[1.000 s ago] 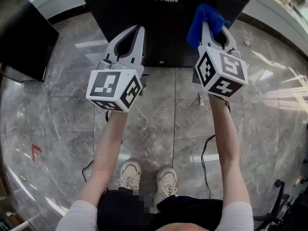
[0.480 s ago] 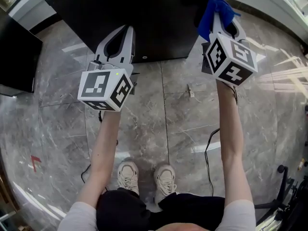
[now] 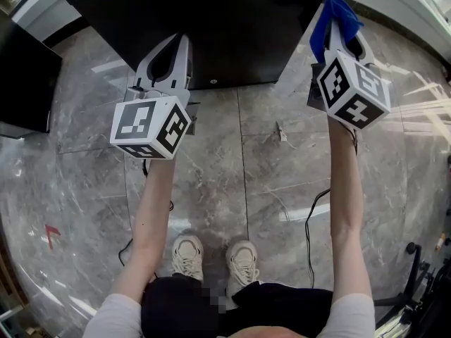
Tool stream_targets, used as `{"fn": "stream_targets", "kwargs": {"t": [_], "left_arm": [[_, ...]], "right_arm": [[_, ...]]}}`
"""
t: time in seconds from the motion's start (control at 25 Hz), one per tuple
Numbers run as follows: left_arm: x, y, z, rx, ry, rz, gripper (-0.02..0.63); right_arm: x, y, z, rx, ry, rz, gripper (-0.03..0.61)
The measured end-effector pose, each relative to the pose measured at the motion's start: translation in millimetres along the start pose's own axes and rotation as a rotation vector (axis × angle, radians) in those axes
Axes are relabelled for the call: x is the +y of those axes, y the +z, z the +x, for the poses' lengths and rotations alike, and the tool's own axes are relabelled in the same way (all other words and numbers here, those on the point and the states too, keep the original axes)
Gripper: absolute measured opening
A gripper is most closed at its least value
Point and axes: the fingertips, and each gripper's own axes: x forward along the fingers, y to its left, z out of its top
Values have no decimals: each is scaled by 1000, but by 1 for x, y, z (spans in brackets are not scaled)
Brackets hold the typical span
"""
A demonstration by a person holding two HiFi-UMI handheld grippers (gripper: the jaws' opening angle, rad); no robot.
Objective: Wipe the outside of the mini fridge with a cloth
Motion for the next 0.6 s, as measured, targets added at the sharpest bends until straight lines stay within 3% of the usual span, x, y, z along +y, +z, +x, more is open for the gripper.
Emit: {"fn": "stream_targets", "kwargs": {"t": [0.24,0.4,0.6], "left_arm": [[17,6,-8,-16,40,-9,5],[31,17,-21,-42,67,-14,5],[51,45,-43,-95,91,8,5]], "right_arm": [[43,10,-10,-2,104,53,61],[94,7,-26,25,208,78,61],[165,30,-36,-17,323,60,61]]}}
